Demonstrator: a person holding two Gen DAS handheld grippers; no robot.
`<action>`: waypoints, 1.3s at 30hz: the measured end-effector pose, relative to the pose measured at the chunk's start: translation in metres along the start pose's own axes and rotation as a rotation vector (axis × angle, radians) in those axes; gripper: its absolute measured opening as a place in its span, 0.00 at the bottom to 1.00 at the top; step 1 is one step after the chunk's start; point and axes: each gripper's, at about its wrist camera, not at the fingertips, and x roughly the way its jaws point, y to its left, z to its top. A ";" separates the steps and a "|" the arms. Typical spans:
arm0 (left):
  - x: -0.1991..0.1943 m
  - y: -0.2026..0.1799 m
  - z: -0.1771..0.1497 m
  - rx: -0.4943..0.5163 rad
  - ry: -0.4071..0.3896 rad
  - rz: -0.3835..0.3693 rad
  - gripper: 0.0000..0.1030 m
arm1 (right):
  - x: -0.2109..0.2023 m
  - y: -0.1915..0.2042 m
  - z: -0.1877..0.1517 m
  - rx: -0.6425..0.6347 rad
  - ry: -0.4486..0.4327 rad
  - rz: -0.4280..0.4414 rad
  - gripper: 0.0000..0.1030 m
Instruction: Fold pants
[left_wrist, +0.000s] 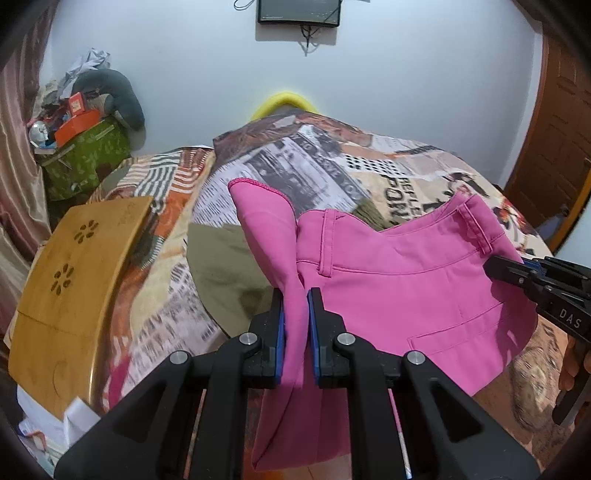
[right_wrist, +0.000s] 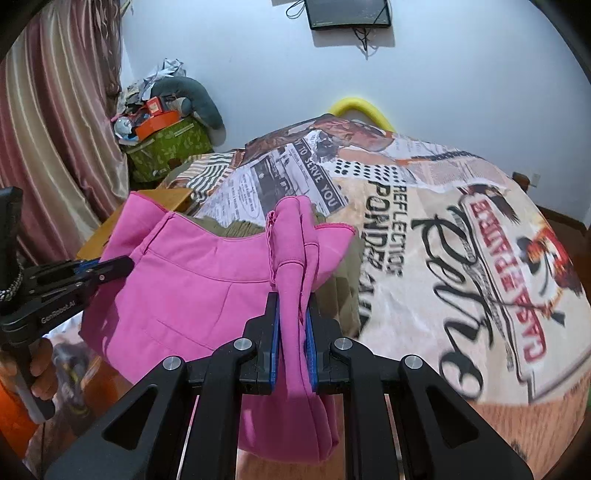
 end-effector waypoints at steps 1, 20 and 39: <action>0.006 0.003 0.003 0.000 0.001 0.008 0.11 | 0.006 0.002 0.005 -0.008 -0.002 -0.005 0.10; 0.110 0.032 0.004 -0.059 0.137 0.069 0.14 | 0.088 -0.012 0.024 -0.028 0.039 -0.076 0.14; 0.056 0.063 -0.027 -0.031 0.190 0.160 0.19 | 0.015 -0.050 -0.002 -0.023 0.085 -0.131 0.36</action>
